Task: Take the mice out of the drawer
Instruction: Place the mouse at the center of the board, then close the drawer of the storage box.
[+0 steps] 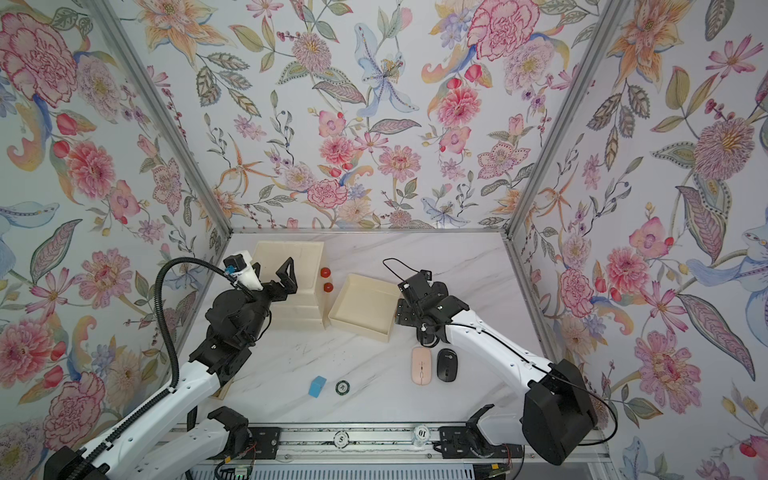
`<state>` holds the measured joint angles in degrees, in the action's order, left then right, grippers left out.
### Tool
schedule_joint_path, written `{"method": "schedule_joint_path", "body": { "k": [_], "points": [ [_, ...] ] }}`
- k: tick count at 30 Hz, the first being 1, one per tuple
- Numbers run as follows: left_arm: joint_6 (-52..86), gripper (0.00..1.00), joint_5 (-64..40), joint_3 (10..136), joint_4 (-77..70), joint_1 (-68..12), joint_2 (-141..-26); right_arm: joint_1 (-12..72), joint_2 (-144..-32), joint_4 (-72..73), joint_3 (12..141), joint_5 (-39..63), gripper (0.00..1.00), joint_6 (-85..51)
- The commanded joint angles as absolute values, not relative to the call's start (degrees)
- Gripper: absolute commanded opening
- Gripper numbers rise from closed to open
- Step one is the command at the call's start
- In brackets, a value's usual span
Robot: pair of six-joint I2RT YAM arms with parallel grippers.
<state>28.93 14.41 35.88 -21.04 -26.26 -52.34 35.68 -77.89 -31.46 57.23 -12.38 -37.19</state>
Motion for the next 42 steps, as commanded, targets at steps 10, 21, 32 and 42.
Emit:
{"method": "schedule_joint_path", "body": {
  "k": [10, 21, 32, 42],
  "points": [
    [27.7, 1.0, 17.0, 37.5, -18.1, -25.8, -51.0, 35.8, -97.7, -23.9, 67.6, -12.0, 0.65, -35.0],
    [27.9, 1.0, 19.6, 36.7, -14.5, -25.8, -47.7, 35.3, -110.5, -24.6, 74.6, -12.1, 0.34, -34.6],
    [23.9, 1.0, 24.5, 37.2, -11.0, -24.9, -44.5, 33.7, -108.9, -25.9, 75.2, -11.2, 0.2, -35.8],
    [19.7, 1.0, 12.6, 44.0, 0.3, -12.1, -49.5, 32.2, -109.4, -27.3, 78.5, -9.0, 0.08, -35.8]
  ]
}}
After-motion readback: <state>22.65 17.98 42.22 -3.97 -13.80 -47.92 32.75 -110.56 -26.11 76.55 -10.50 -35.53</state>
